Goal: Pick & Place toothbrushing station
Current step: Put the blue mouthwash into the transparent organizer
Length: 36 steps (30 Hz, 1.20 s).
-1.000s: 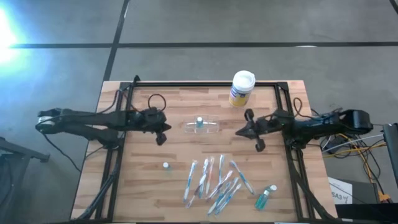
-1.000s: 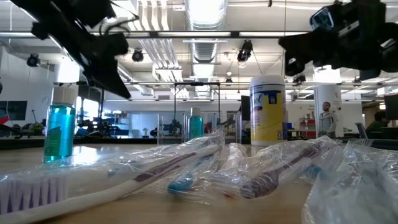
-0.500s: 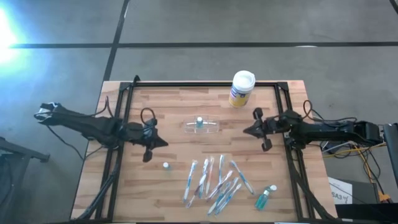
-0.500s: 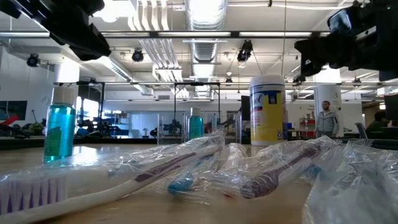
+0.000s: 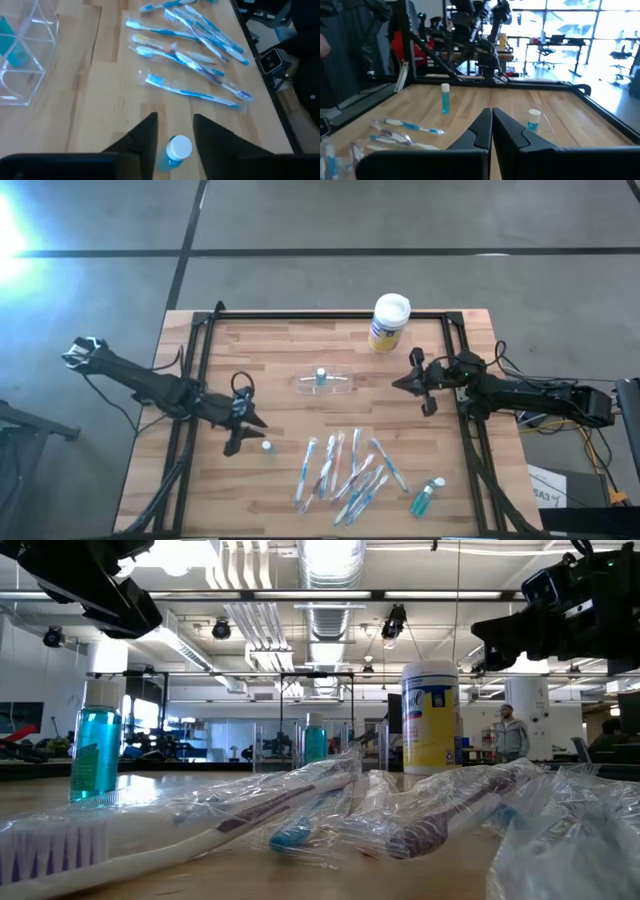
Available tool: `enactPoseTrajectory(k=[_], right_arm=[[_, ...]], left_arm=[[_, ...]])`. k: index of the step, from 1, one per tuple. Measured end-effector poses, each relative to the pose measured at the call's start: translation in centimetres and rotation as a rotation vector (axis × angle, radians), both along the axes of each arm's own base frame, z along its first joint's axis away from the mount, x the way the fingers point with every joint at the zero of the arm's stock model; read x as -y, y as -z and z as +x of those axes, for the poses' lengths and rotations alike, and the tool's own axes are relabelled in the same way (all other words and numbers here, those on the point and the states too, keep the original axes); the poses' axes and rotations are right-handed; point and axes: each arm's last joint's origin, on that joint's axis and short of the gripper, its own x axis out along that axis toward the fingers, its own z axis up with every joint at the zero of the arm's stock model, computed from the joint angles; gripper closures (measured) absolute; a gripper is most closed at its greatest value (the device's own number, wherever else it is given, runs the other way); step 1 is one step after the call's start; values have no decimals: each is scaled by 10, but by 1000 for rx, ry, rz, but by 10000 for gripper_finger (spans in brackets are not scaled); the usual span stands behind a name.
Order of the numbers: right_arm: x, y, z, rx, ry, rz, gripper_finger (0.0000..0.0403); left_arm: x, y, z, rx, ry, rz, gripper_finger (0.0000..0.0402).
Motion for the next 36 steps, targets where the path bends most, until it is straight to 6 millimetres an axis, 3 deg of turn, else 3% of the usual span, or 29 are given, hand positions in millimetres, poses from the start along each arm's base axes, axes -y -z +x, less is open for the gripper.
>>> enactPoseTrajectory(k=[7, 13, 22, 36], right_arm=[[0, 0, 0, 1, -1, -12, 394], [0, 0, 0, 3, -1, -13, 394], [0, -1, 0, 11, -1, -3, 394], [0, -2, 0, 14, 3, -4, 394]], left_arm=[[9, -2, 13, -132, 29, -21, 195], [14, -9, 24, -270, 20, 8, 164], [22, -1, 39, -336, 142, 63, 160], [24, 11, 46, -381, 168, 121, 160]])
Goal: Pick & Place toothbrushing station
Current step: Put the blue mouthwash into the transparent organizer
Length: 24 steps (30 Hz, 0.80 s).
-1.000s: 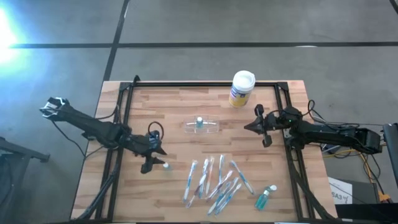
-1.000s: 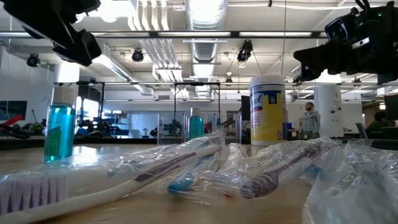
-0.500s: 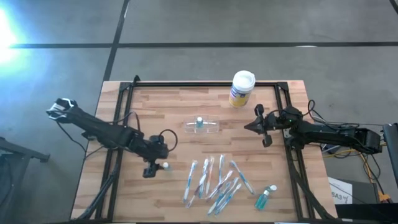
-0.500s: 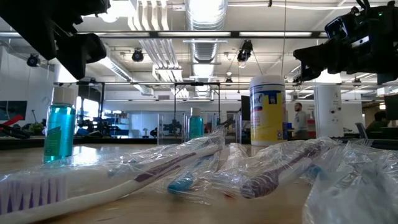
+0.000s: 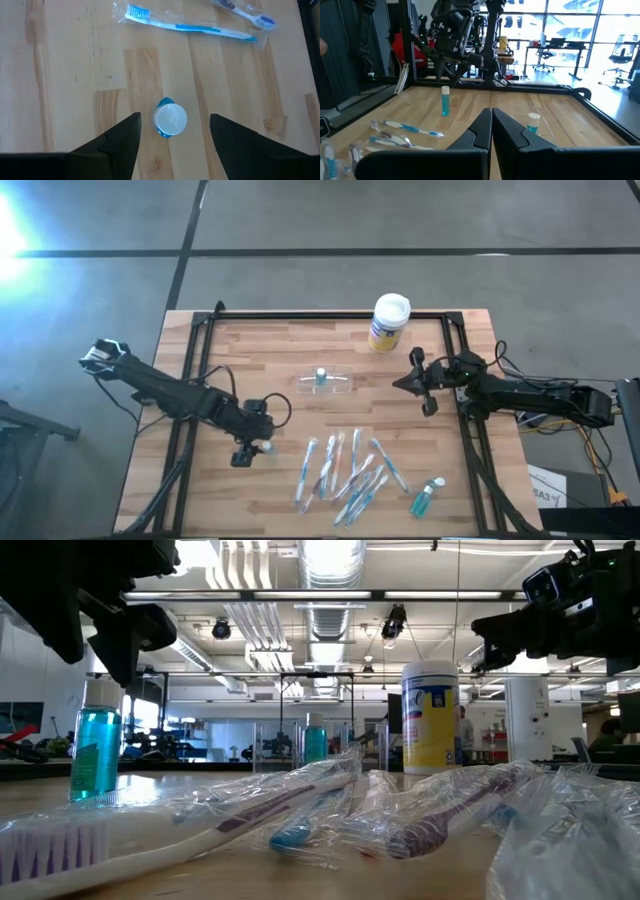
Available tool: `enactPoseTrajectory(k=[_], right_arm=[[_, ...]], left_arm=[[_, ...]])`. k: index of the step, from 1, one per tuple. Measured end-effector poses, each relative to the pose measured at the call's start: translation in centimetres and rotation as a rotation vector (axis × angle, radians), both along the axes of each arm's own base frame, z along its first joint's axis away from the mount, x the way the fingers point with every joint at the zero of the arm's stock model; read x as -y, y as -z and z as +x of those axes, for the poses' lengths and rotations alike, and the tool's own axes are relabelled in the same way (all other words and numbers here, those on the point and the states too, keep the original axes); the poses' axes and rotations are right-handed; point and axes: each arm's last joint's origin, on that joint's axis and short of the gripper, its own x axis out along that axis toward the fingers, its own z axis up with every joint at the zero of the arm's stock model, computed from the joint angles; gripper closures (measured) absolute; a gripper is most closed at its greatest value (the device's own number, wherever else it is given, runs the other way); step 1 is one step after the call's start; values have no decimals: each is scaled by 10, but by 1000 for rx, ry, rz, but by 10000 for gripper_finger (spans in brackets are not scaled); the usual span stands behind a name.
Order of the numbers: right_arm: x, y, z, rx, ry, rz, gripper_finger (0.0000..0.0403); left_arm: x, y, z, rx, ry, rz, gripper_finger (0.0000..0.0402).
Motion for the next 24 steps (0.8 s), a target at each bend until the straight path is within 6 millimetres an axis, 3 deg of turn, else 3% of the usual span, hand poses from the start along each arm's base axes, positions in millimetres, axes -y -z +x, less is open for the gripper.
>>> enactPoseTrajectory(k=[24], right_arm=[[1, 0, 0, 2, 19, -7, 394]], left_arm=[[3, 15, 9, -48, 14, 41, 161]])
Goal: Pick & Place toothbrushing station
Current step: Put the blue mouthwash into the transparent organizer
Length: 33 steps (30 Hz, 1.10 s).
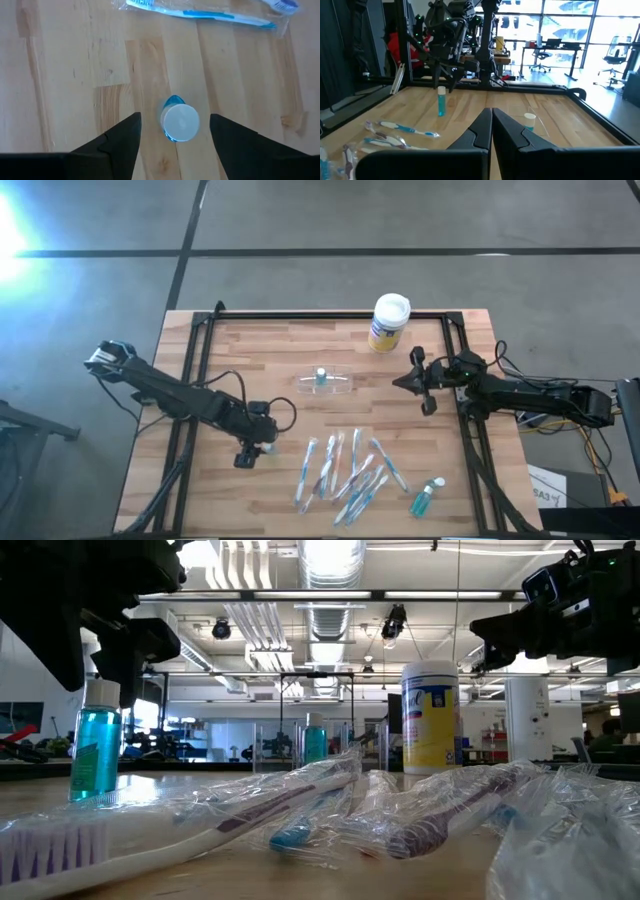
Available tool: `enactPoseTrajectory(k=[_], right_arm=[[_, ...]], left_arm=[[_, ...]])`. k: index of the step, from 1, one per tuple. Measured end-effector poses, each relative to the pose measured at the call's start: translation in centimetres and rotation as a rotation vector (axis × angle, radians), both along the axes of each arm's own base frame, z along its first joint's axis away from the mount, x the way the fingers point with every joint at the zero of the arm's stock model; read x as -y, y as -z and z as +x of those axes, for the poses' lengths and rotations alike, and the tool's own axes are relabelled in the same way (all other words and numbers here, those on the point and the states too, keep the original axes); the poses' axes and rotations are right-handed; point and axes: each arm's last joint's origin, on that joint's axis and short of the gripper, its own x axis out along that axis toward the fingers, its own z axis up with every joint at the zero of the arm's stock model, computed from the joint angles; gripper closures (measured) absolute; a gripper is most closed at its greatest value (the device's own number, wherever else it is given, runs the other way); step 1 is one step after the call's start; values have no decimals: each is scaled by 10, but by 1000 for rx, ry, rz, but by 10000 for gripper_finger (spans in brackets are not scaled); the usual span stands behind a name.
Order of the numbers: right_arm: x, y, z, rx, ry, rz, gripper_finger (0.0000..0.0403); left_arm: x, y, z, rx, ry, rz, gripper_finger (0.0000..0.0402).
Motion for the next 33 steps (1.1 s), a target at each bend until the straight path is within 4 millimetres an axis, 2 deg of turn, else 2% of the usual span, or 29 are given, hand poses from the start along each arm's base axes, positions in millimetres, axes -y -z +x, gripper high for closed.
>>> enactPoseTrajectory(k=[22, 33], right_arm=[[0, 0, 0, 0, -1, 0, 394], [0, 0, 0, 0, -1, 0, 394]], left_arm=[[0, 0, 2, 18, -1, 19, 229], [1, -1, 3, 30, -14, -7, 298]])
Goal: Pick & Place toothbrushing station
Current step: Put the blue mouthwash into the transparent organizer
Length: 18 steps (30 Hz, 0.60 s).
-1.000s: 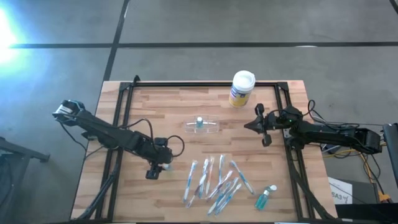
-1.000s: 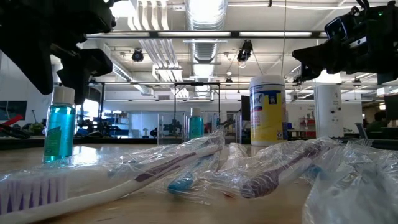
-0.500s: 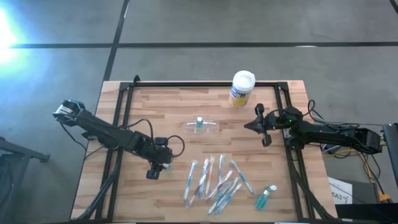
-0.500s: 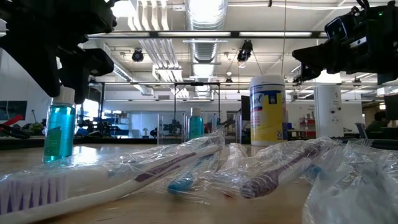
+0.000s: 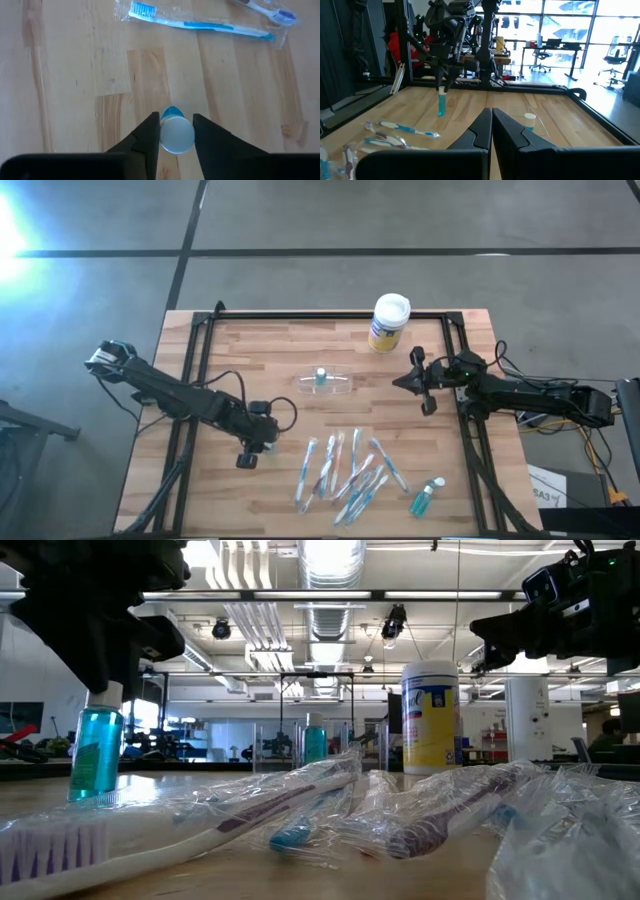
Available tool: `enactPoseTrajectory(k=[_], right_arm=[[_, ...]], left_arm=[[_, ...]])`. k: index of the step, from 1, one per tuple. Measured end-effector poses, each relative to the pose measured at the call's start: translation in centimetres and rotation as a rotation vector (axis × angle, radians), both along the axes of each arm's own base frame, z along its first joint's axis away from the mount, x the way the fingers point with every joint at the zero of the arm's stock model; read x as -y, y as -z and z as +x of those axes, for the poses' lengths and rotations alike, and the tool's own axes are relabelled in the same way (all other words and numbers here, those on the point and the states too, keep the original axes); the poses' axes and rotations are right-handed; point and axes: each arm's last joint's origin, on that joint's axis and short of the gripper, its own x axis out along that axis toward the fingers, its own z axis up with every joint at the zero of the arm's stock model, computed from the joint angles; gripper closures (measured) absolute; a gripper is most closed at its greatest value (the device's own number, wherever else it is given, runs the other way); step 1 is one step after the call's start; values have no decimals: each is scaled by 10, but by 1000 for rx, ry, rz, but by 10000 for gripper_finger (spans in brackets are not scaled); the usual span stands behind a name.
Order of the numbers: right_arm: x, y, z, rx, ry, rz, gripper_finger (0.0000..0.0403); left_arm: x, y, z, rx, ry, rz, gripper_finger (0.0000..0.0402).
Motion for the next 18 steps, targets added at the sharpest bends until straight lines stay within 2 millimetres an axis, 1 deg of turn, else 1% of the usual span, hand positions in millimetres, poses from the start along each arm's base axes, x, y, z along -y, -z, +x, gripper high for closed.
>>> enactPoseTrajectory(k=[2, 4, 11, 18], right_arm=[[0, 0, 0, 0, 0, 0, 394], [0, 0, 0, 0, 0, 0, 394], [0, 0, 0, 0, -1, 0, 394], [0, 0, 0, 0, -1, 0, 394]], left_arm=[[0, 0, 0, -4, -6, -14, 306], [0, 0, 0, -6, -10, -19, 304], [0, 0, 0, -9, -9, -22, 245], [1, 0, 0, -9, -7, -21, 235]])
